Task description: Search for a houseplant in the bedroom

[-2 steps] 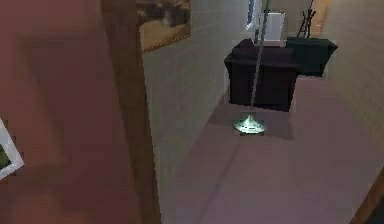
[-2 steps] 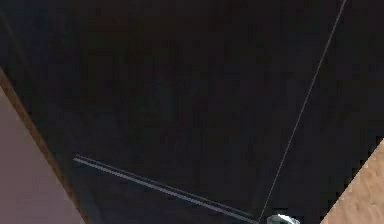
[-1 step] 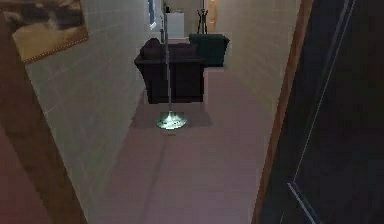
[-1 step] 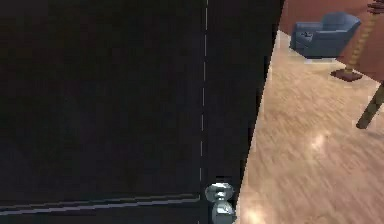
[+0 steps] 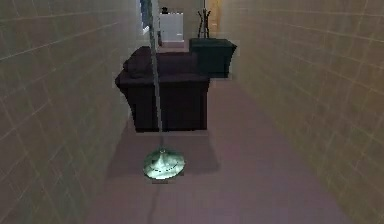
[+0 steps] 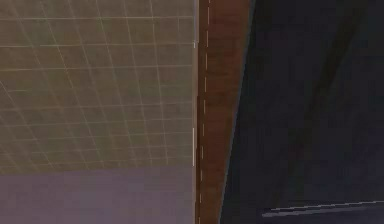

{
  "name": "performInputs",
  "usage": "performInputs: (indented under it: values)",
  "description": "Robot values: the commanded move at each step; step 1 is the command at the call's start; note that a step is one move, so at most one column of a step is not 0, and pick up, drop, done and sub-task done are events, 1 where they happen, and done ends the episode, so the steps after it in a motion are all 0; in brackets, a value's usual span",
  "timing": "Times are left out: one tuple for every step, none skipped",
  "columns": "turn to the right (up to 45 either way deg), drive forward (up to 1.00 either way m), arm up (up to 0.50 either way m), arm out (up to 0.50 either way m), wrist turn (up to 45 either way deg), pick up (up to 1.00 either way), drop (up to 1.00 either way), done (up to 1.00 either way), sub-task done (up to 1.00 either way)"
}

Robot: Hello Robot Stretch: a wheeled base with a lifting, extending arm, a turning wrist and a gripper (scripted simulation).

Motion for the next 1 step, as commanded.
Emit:
performInputs:
  values:
    - [9.0,0.0,0.0,0.0,0.0,0.0,0.0,0.0,0.0]
